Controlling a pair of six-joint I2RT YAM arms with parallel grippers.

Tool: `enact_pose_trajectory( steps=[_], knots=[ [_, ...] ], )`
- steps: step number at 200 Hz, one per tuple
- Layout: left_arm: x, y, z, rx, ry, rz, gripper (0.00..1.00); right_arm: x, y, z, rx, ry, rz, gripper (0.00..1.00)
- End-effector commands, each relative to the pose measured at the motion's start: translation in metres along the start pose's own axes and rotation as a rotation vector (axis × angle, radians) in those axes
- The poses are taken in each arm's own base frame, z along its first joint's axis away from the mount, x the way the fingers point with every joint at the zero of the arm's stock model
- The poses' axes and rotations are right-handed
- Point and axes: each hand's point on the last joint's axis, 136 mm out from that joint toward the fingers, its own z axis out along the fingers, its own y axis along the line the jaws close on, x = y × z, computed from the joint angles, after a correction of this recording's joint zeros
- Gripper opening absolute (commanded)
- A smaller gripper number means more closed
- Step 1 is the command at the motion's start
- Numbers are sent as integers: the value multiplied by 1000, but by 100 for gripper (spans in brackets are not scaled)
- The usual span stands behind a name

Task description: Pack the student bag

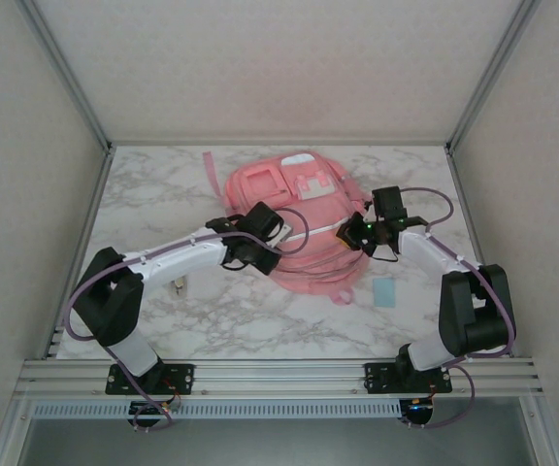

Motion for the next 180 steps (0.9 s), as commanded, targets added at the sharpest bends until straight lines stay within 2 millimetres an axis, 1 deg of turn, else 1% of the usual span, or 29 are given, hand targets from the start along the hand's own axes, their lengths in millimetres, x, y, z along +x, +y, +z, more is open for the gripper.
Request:
enact_pose_trajectory(
  steps=[1, 15, 28, 37, 50, 53, 67, 74, 80, 89, 94, 107, 110, 121, 135, 139, 142, 150, 166, 180],
  knots=[
    [29, 46, -5, -148, 108, -4, 14, -22, 6, -9, 40, -79, -127, 0],
    [20, 69, -6, -226, 80, -25, 15, -21, 11, -11, 22, -76, -150, 0],
    [8, 94, -7, -302, 38, -85, 15, -19, 19, -11, -5, -64, -171, 0],
    [0, 110, -10, -374, 16, -117, 18, -17, 25, -11, -25, -48, -182, 0],
    [-11, 116, -14, -416, -4, -132, 26, -12, 33, -11, -47, -25, -202, 0],
    [-13, 116, -14, -416, -9, -134, 28, -11, 35, -11, -49, -20, -205, 2],
    [-23, 111, -19, -411, -42, -140, 35, -9, 40, -15, -61, -13, -220, 12],
    [-26, 108, -21, -408, -56, -139, 40, -9, 41, -17, -59, -17, -225, 18],
    [-28, 107, -25, -410, -68, -139, 44, -10, 43, -19, -56, -25, -233, 29],
    [-30, 104, -29, -410, -83, -140, 49, -13, 42, -24, -38, -44, -240, 52],
    [-31, 103, -33, -407, -93, -144, 51, -15, 42, -28, -24, -60, -245, 62],
    [-34, 97, -41, -386, -116, -155, 57, -21, 43, -36, -2, -98, -262, 78],
    [-35, 94, -44, -375, -124, -154, 59, -22, 44, -38, -1, -107, -268, 81],
    [-38, 85, -52, -349, -147, -143, 67, -27, 43, -47, 30, -146, -275, 98],
    [-44, 70, -62, -324, -177, -96, 77, -34, 37, -58, 93, -193, -287, 99],
    [-46, 67, -64, -326, -185, -79, 82, -34, 32, -62, 125, -201, -283, 99],
    [-47, 62, -66, -327, -190, -62, 83, -36, 28, -64, 148, -209, -282, 99],
    [-51, 54, -68, -331, -194, -25, 83, -39, 20, -69, 201, -225, -285, 99],
    [-61, 35, -68, -322, -199, 45, 84, -40, 10, -78, 255, -218, -297, 99],
    [-66, 16, -60, -280, -194, 105, 84, -42, -3, -86, 330, -225, -304, 99]
  ],
)
